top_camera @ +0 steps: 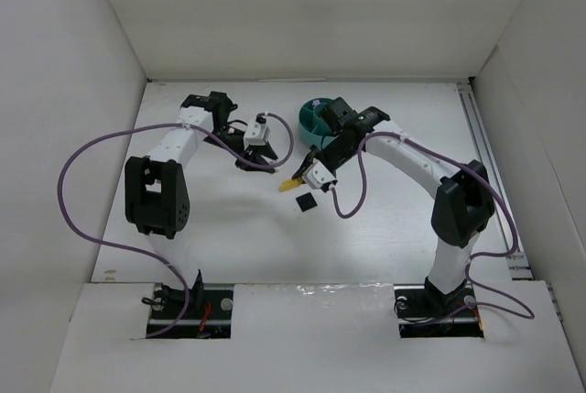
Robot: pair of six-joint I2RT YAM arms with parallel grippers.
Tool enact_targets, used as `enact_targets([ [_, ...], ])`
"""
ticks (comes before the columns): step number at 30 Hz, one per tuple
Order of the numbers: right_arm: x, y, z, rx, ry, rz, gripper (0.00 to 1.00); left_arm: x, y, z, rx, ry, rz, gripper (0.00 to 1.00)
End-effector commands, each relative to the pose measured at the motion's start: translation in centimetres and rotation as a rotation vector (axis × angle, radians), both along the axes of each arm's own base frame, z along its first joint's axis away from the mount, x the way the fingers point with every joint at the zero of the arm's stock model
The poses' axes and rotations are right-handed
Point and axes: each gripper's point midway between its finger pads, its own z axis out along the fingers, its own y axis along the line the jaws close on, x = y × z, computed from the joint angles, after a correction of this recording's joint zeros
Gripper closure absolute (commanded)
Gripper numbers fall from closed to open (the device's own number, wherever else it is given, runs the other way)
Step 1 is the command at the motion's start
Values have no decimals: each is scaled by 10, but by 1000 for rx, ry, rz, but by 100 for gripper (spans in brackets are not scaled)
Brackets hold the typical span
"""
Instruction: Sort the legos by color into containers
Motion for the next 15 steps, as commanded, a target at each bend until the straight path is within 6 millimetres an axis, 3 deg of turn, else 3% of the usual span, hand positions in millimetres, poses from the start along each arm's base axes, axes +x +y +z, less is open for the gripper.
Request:
enact_targets([
  [1, -26, -8, 11, 8, -45, 108, 100, 31, 6, 30, -96, -95, 51, 100],
  [5, -26, -11, 8, -14, -46, 104, 100, 45, 13, 44, -138, -78, 100, 100],
  [9, -18, -11, 5, -31, -80, 89, 100, 41, 17, 33, -94, -93, 92, 100],
  [13, 8, -16, 19, -55, 37, -102, 100, 14, 20, 10, -25, -110, 41, 100],
  [15, 15, -14, 45, -36, 136, -271, 100, 3, 22, 4, -21, -87, 48, 100],
])
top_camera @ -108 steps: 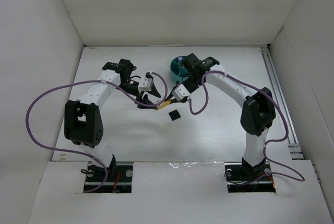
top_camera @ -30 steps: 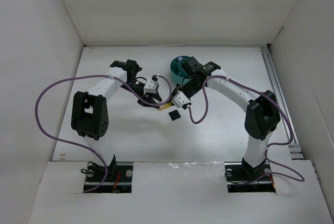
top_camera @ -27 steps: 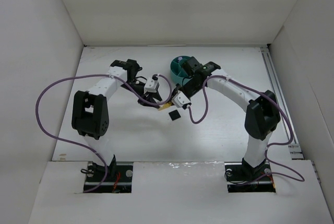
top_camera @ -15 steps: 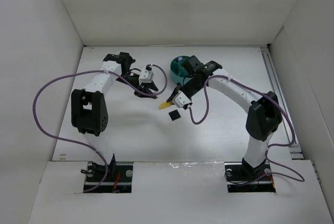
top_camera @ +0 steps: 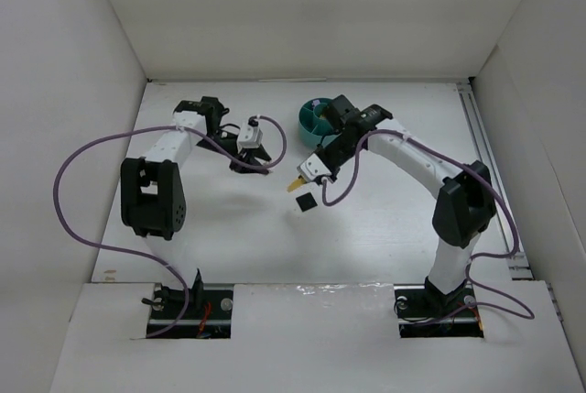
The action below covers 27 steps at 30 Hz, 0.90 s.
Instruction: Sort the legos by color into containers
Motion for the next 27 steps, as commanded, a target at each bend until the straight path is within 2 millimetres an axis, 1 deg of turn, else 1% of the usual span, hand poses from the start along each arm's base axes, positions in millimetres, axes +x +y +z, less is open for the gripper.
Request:
enact_targets([
  [1, 24, 4, 63, 75, 51, -254, 100, -24, 2, 5, -4, -23, -23, 100],
  [2, 27, 6, 82, 88, 146, -380, 100, -28, 2, 2, -2, -10, -19, 100],
  [3, 29, 6, 91, 98, 190, -441, 100, -27, 2, 2, -2, -7, -11, 100],
  [4, 34, 7, 97, 101, 236, -512, 100, -28, 2, 1, 0, 3, -2, 100],
  [5, 36, 9, 108, 115, 275, -562, 100, -26, 2, 1, 1, 15, 11, 100],
  [6, 37, 4, 113, 102, 390, -663, 100, -22, 0, 3, -7, 40, 36, 100],
  [7, 41, 9, 126, 137, 438, -704, 100, -19, 0, 6, -9, 42, 51, 100],
  [8, 51, 3, 133, 148, 464, -782, 100, -15, -1, 7, -8, 66, 77, 100],
  [9, 58, 3, 144, 165, 608, -911, 100, -9, -2, 12, -12, 94, 117, 100],
  [10, 69, 9, 157, 224, 653, -968, 100, 2, -5, 18, -26, 154, 192, 100],
  [11, 84, -1, 165, 257, 690, -1060, 100, 3, -7, 20, -41, 176, 211, 100],
  [12, 91, 0, 167, 273, 737, -1116, 100, 7, -5, 29, -54, 176, 241, 100],
  [13, 99, -3, 175, 313, 853, -1224, 100, 23, -7, 38, -83, 110, 268, 100],
  [14, 112, -3, 185, 382, 870, -1282, 100, 21, -6, 34, -80, 248, 362, 100],
  [15, 128, -11, 181, 427, 869, -1397, 100, 27, -7, 39, -99, 265, 418, 100],
  [16, 135, -18, 177, 442, 923, -1470, 100, 29, -6, 55, -134, 241, 468, 100],
  [17, 144, -17, 178, 480, 939, -1502, 100, 45, -7, 74, -199, 149, 508, 100],
  [18, 156, -30, 177, 518, 938, -1583, 100, 48, -2, 65, -203, 175, 596, 100],
  [19, 164, -32, 173, 531, 944, -1624, 100, 48, 0, 71, -235, 224, 654, 100],
  [20, 174, -35, 165, 537, 963, -1672, 100, 49, -1, 90, -280, 164, 675, 100],
  [21, 178, -37, 159, 528, 966, -1708, 100, 57, 7, 91, -282, 147, 759, 100],
  [22, 185, -40, 156, 537, 960, -1747, 100, 57, 4, 90, -279, 150, 788, 100],
  [23, 195, -38, 153, 543, 972, -1775, 100, 57, 3, 92, -280, 136, 805, 100],
  [24, 202, -44, 145, 533, 975, -1822, 100, 57, 2, 87, -262, 151, 824, 100],
  [25, 206, -44, 142, 527, 969, -1839, 100, 56, 0, 90, -265, 141, 827, 100],
  [26, 214, -49, 145, 549, 968, -1864, 100, 55, 0, 88, -258, 151, 829, 100],
  [27, 220, -49, 130, 527, 962, -1893, 100, 54, 0, 86, -252, 159, 830, 100],
])
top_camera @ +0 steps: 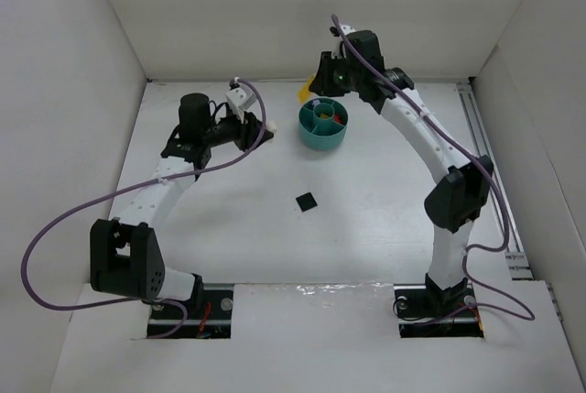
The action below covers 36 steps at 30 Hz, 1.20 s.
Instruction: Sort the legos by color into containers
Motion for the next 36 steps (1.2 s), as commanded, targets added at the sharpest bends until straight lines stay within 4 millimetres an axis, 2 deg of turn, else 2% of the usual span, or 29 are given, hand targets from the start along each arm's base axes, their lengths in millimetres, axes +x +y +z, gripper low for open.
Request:
enact_targets([
  [1, 25, -16, 7, 24, 2, -167, 100, 8, 1, 16, -53, -1, 94, 100],
  [4, 36, -22, -2, 0, -21, -214, 100, 9, 2, 16, -55, 5, 107, 100],
  [8, 40, -30, -2, -34, -42, -248, 100, 9, 3, 12, -50, 13, 116, 100],
  [15, 41, -42, -34, -103, 5, -273, 100, 12, 4, 8, -45, 21, 125, 100],
  [17, 42, -44, -41, -117, 18, -280, 100, 13, 4, 12, -48, 13, 125, 100],
  [27, 46, -49, -64, -168, 47, -303, 100, 17, 5, 7, -30, 15, 130, 100],
  [28, 47, -48, -71, -175, 57, -303, 100, 19, 5, 2, -28, 25, 130, 100],
  [30, 48, -51, -79, -199, 67, -306, 100, 20, 4, 6, -30, 16, 130, 100],
  [36, 49, -54, -82, -210, 64, -324, 99, 28, 3, 7, -41, 21, 143, 100],
])
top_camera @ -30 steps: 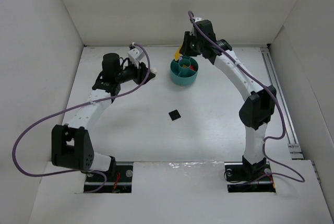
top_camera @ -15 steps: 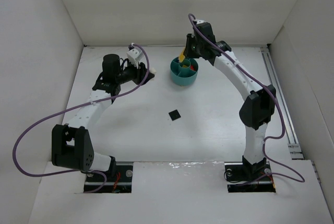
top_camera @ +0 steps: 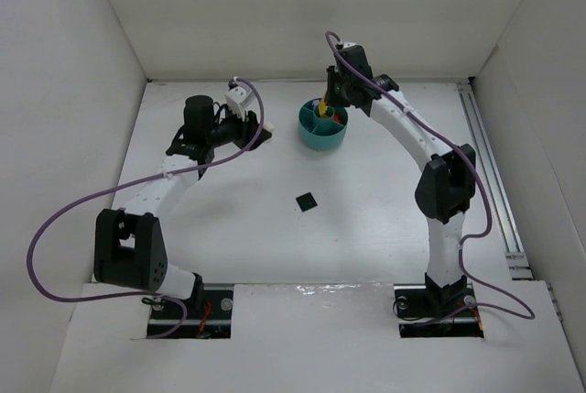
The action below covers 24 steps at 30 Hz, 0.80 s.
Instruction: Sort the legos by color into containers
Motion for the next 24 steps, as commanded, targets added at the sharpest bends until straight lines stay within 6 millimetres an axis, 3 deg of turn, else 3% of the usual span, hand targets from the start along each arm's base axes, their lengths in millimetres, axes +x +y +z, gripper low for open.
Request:
enact_targets([
  [1, 6, -9, 4, -23, -31, -34, 95, 13, -2, 25, -28, -72, 10, 100],
  [3, 6, -9, -4, -32, -15, -33, 82, 17, -6, 31, -27, -85, 10, 100],
  [8, 6, -9, -4, -32, -15, -33, 57, 29, -16, 32, -33, -98, 9, 100],
  [9, 6, -9, -4, -32, -15, -33, 49, 30, -21, 24, -31, -74, 9, 100],
  [10, 6, -9, -4, -32, -15, -33, 46, 35, -26, 32, -42, -93, 12, 100],
  [12, 5, -4, 3, -14, -30, -31, 43, 41, -32, 32, -49, -90, 20, 100],
  [13, 2, -5, 17, 6, -51, -37, 41, 47, -38, 25, -41, -77, 20, 100],
  [15, -1, -2, 27, 36, -59, -29, 41, 57, -46, 32, -69, -61, 32, 100],
  [16, -5, -1, 39, 60, -74, -26, 41, 65, -48, 20, -69, -27, 45, 100],
  [18, -9, -1, 54, 76, -95, -18, 41, 75, -57, 26, -93, -22, 42, 100],
  [24, -41, -2, 52, 104, -47, 46, 42, 89, -78, 20, -203, -11, -22, 100],
])
